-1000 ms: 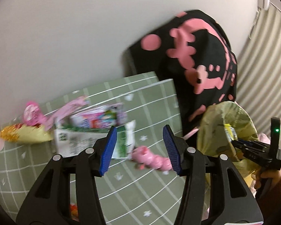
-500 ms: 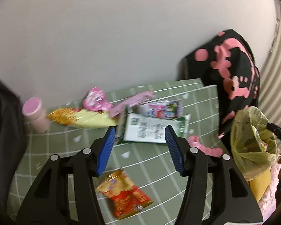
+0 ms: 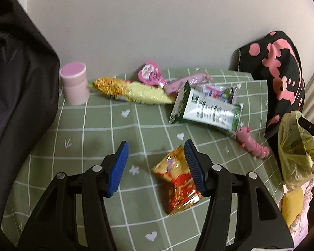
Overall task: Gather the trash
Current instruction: 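Move the left tool back to the table and grasp the red-gold snack packet, then grasp the white milk carton with the right tool while the left tool holds the red packet, then carry the red packet and milk carton into the yellow trash bag and release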
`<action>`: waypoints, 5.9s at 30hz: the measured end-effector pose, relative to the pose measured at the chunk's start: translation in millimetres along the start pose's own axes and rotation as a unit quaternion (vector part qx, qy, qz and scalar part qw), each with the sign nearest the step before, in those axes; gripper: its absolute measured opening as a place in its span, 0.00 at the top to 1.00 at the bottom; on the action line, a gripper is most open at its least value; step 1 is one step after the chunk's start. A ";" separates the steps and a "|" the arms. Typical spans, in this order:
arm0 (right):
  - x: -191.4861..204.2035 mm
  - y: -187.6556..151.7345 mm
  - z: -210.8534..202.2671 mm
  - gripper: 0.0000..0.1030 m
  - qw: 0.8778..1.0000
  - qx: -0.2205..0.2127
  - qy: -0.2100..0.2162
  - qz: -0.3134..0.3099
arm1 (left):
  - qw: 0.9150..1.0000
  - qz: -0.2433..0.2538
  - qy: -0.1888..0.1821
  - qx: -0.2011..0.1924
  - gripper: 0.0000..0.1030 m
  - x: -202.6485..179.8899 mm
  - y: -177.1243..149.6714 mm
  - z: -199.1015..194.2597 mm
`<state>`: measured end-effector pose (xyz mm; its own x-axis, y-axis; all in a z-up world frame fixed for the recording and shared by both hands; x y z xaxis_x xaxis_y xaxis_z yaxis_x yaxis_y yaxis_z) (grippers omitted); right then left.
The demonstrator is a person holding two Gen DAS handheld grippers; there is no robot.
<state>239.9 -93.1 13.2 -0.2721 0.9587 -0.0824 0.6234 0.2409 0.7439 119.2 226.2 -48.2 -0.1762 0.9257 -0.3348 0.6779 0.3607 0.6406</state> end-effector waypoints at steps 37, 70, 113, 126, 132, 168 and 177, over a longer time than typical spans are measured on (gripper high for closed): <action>48.8 9.7 77.0 0.59 0.999 0.030 0.037 -0.021 | 0.996 0.048 0.018 0.076 0.76 -11.2 -12.9 48.9; 166.4 12.7 108.5 0.51 0.957 0.039 0.180 -0.226 | 1.000 0.013 0.008 -0.016 0.84 28.6 36.7 -4.3; 149.8 -25.7 103.9 0.48 0.964 0.126 0.194 -0.127 | 1.000 -0.014 -0.007 -0.019 0.84 40.0 42.3 -0.8; 205.5 -29.9 96.9 0.47 0.930 0.050 0.184 -0.314 | 1.000 -0.009 0.003 -0.016 0.84 35.3 33.3 -8.4; 206.1 -8.9 116.6 0.46 0.932 0.073 0.205 -0.289 | 1.000 -0.013 0.010 -0.018 0.84 39.5 26.8 -18.2; 44.9 50.7 2.9 0.52 0.992 -0.040 0.092 -0.073 | 0.991 0.085 -0.084 -0.054 0.84 -63.6 81.6 -10.9; -32.2 58.6 -43.2 0.51 0.997 -0.079 -0.005 -0.023 | 0.972 0.153 -0.168 -0.057 0.84 -148.9 105.7 -5.1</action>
<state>253.5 -116.4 88.1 -0.2891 0.9492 -0.1243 0.4881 0.2579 0.8338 213.5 127.1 72.9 0.2784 0.9088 -0.3109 0.5743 0.1020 0.8123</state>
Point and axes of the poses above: each gripper's, at about its wrist camera, not at the fingertips, and z roughly the way its jaws point, x to its left, y to its top, the point moved 2 cm from there along z, roughly the way its jaws point, and after that the axes turned 8 degrees about -y, right-handed, at the moved point
